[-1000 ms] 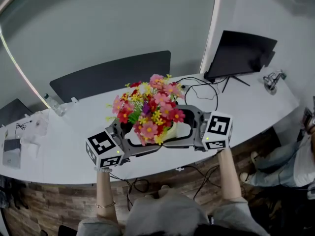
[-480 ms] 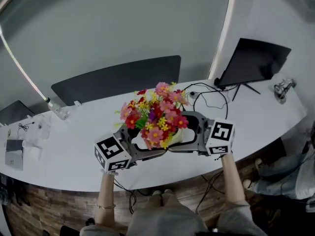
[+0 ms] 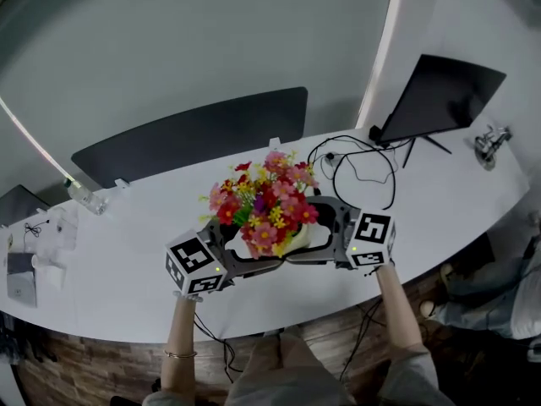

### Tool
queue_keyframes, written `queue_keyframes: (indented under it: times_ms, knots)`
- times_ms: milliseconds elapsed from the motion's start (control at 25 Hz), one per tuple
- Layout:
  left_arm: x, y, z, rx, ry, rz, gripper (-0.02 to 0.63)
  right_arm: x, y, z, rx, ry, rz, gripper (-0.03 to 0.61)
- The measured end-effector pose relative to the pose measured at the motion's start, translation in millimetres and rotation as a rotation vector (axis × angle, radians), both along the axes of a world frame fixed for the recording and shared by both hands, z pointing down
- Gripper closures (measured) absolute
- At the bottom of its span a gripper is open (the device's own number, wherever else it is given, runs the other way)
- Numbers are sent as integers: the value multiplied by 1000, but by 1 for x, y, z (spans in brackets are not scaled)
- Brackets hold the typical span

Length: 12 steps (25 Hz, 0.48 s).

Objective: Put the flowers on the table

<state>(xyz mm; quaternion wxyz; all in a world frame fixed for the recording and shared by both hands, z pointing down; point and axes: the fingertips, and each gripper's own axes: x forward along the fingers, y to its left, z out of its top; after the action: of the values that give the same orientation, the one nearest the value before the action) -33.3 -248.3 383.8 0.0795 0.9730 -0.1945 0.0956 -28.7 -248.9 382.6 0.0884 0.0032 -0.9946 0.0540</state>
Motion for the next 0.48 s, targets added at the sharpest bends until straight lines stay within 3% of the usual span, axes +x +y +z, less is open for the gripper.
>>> queue_keyframes:
  times_ms: [480]
  knots:
    - [0,-30,65,-49,-62,1,141,-1,-30,65,-48,7,1,134]
